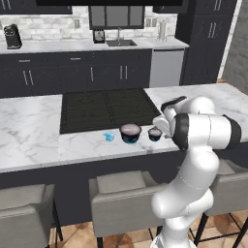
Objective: Stack the yogurt containers by placing the smaller containers on top of the larger containers.
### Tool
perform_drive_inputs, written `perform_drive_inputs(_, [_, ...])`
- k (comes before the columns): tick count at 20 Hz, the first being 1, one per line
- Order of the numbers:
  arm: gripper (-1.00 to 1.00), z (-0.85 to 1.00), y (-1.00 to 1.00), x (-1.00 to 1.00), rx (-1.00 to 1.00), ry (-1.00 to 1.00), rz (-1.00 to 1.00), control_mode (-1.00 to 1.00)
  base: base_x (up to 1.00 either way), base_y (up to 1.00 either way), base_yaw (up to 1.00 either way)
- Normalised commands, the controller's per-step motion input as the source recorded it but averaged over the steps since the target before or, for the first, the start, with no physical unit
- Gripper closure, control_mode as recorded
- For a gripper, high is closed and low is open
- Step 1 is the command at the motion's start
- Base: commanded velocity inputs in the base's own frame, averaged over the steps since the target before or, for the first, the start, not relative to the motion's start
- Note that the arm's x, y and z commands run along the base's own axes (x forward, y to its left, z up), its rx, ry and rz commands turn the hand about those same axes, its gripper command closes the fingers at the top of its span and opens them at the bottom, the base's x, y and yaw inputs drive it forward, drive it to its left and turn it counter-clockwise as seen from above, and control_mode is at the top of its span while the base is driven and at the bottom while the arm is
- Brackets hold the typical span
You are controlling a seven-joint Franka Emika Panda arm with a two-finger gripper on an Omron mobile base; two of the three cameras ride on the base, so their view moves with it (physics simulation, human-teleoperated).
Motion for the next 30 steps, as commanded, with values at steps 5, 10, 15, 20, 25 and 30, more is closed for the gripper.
perform_drive_inputs(5, [-1.0, -0.18, 0.0, 0.19, 0.03, 0.0, 0.0, -1.0, 0.0, 0.0, 0.0])
perform_drive_inputs(10, [-1.0, -0.2, 0.0, 0.16, 0.03, 0.0, 0.0, -1.0, 0.0, 0.0, 0.0])
perform_drive_inputs(15, [-1.0, -0.19, 0.0, 0.19, 0.01, 0.0, 0.0, -1.0, 0.0, 0.0, 0.0])
perform_drive_inputs(20, [-1.0, -0.2, 0.0, 0.2, 0.0, 0.0, 0.0, -1.0, 0.0, 0.0, 0.0])
perform_drive_inputs(25, [-1.0, -0.18, 0.0, 0.17, 0.0, 0.0, 0.0, -1.0, 0.0, 0.0, 0.0])
perform_drive_inputs(30, [-1.0, -0.18, 0.0, 0.17, 0.0, 0.0, 0.0, -1.0, 0.0, 0.0, 0.0])
